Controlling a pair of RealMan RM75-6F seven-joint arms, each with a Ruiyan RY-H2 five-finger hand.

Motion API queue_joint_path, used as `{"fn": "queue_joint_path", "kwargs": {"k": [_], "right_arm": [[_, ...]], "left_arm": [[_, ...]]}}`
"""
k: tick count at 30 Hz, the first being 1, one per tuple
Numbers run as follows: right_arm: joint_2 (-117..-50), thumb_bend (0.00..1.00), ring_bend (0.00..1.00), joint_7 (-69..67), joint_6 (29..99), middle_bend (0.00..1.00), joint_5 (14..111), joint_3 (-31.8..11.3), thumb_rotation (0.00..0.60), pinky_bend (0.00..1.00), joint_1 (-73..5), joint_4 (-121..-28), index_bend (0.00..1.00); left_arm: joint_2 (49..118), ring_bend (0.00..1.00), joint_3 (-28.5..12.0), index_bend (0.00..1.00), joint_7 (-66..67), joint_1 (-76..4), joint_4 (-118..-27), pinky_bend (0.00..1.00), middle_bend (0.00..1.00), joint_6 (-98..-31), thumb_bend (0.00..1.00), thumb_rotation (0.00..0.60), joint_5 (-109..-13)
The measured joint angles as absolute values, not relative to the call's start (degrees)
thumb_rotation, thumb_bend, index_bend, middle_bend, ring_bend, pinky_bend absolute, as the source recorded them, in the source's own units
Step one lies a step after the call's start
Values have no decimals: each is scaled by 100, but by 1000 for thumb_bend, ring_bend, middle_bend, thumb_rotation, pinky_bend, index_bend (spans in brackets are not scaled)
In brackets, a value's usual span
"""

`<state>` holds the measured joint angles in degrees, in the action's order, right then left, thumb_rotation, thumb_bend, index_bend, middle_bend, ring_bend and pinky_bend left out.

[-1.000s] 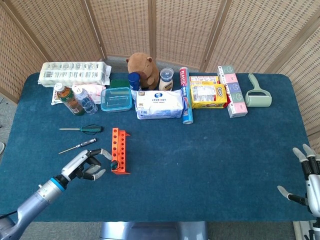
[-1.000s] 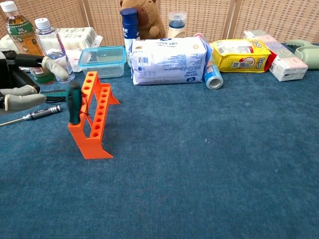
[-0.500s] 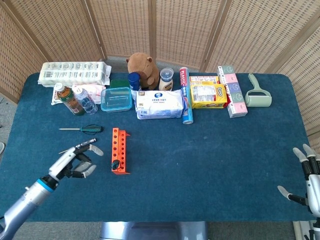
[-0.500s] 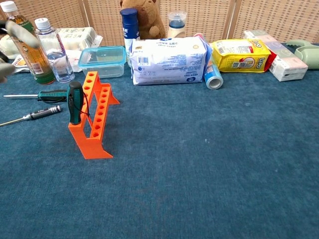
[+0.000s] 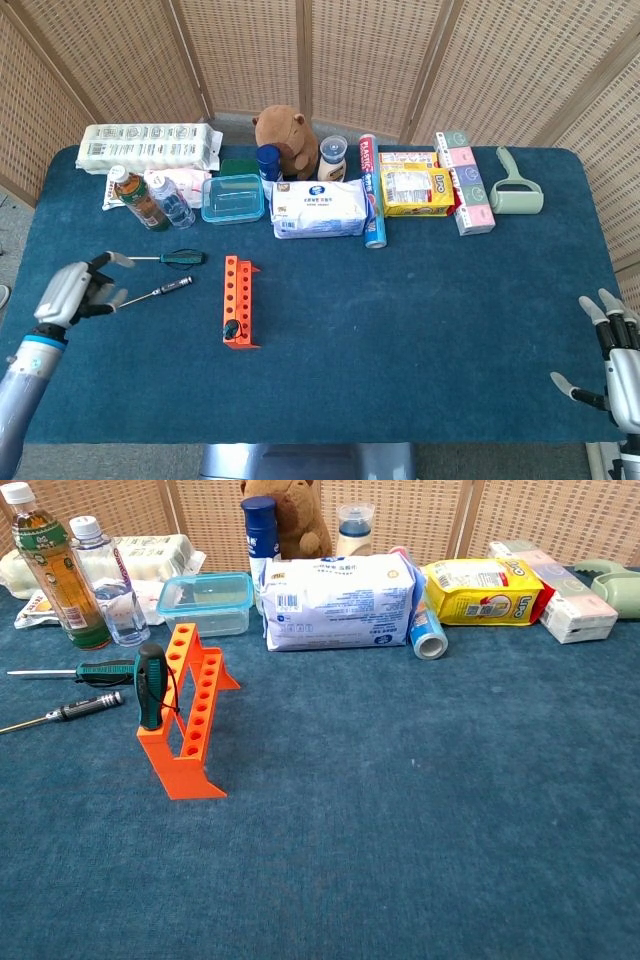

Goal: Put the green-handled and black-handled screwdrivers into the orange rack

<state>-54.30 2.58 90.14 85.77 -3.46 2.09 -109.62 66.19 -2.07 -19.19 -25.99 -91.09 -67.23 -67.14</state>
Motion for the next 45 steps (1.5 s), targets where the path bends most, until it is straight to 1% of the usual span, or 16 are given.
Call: {"fn": "queue_joint_path", "kwargs": {"k": [4,8,11,15,18,20,21,22,29,30,32,34,40,42,44,45], "right_arm": [[-5426,0,5,248,9022,0,8565,-354,600,0,210,-10962,102],[-5418,0,6,226,9027,0,8565,-357,600,0,213,-10959,102],[-5411,0,6,211,9030,0,8564,-357,600,0,215,-10957,102],[-5400,0,6,186,9035,0,8566,-359,600,0,218,-10956,102],[-5398,0,6,182,9025,0,8570,-355,600,0,215,-10957,101],[-5398,0,7,189,9021,0,8574,-352,600,0,213,-10957,102],[-5399,0,7,192,9023,0,8575,-352,600,0,214,-10958,102],[-5400,0,8,192,9025,0,8575,-352,600,0,215,-10959,102],[-5383,0,9,146,9026,0,8539,-369,600,0,216,-10950,102],[-5380,0,9,139,9022,0,8538,-369,600,0,214,-10949,102],[-5373,0,10,125,9024,0,8542,-369,600,0,215,-10947,102],[-5368,0,11,115,9034,0,8547,-369,600,0,219,-10947,102],[-5340,0,12,53,9048,0,8551,-373,600,0,228,-10944,102],[-5337,0,12,49,9051,0,8555,-372,600,0,230,-10943,102],[-5336,0,12,46,9056,0,8555,-372,600,0,232,-10943,102],[-5335,0,12,44,9057,0,8555,-373,600,0,233,-10943,102]], "left_arm": [[7019,891,-398,356,-1189,-2695,-8508,900,957,-6243,242,600,-6094],[7226,891,-467,353,-802,-2793,-8285,900,957,-5868,137,600,-5823],[7292,891,-489,349,-639,-2839,-8242,900,957,-5700,83,600,-5705],[7297,891,-494,349,-553,-2867,-8306,900,957,-5521,60,594,-5653],[7290,891,-499,349,-419,-2887,-8375,900,956,-5474,23,511,-5621],[7299,891,-506,349,-303,-2911,-8394,900,956,-5446,4,429,-5575],[7313,891,-512,349,-212,-2934,-8400,900,957,-5419,2,411,-5528],[7327,891,-517,349,-139,-2956,-8402,900,957,-5393,1,399,-5485],[7511,891,-540,349,528,-3201,-8400,900,957,-5107,4,399,-5018],[7561,891,-545,349,651,-3246,-8394,900,957,-5076,3,380,-4915],[7640,891,-557,349,818,-3313,-8380,900,957,-5032,1,255,-4753],[7722,892,-575,349,971,-3388,-8354,900,956,-4989,0,170,-4593],[7912,891,-606,349,1397,-3542,-8266,900,957,-4991,0,151,-4241],[7982,891,-620,328,1486,-3588,-8229,900,957,-4996,0,121,-4135],[8013,891,-631,302,1521,-3617,-8206,900,957,-4973,0,42,-4087],[8017,891,-633,300,1532,-3628,-8203,900,957,-4948,0,24,-4075]]}}
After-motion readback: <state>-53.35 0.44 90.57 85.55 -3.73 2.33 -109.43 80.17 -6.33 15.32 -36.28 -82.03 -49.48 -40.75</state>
